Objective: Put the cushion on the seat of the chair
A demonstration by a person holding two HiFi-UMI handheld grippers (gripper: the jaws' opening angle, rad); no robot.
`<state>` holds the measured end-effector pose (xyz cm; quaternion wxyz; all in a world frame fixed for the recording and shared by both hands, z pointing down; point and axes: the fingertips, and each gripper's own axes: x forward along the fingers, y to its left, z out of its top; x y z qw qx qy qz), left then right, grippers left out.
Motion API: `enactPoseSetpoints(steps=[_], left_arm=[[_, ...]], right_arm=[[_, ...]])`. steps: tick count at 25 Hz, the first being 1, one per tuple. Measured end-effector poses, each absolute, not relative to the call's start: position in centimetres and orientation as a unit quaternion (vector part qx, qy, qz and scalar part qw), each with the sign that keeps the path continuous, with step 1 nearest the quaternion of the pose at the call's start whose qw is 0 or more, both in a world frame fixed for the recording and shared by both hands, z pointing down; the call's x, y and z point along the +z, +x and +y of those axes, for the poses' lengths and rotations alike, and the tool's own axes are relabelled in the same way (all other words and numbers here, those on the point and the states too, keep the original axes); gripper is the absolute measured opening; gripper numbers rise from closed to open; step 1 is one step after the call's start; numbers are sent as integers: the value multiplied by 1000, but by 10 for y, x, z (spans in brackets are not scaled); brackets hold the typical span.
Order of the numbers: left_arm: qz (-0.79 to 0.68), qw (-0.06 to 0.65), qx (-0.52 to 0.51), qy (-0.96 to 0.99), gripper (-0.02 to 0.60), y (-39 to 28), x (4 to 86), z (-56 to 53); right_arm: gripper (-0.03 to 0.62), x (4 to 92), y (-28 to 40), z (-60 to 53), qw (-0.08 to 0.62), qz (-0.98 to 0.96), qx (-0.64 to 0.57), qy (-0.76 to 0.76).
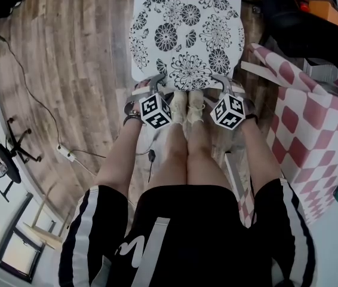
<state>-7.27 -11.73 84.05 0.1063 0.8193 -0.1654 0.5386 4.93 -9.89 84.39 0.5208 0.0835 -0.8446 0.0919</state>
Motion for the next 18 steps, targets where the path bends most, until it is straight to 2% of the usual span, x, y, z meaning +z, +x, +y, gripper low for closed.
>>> enactPoseSetpoints(steps=[9,18], left_arm=[[-225,135,504,823,295,-73,814,-119],[-298,147,453,827,293,-73,768,-131]], right_arm=[[305,810,43,-103,477,-858,121,145],[305,750,27,-130,398,-877,144,230]])
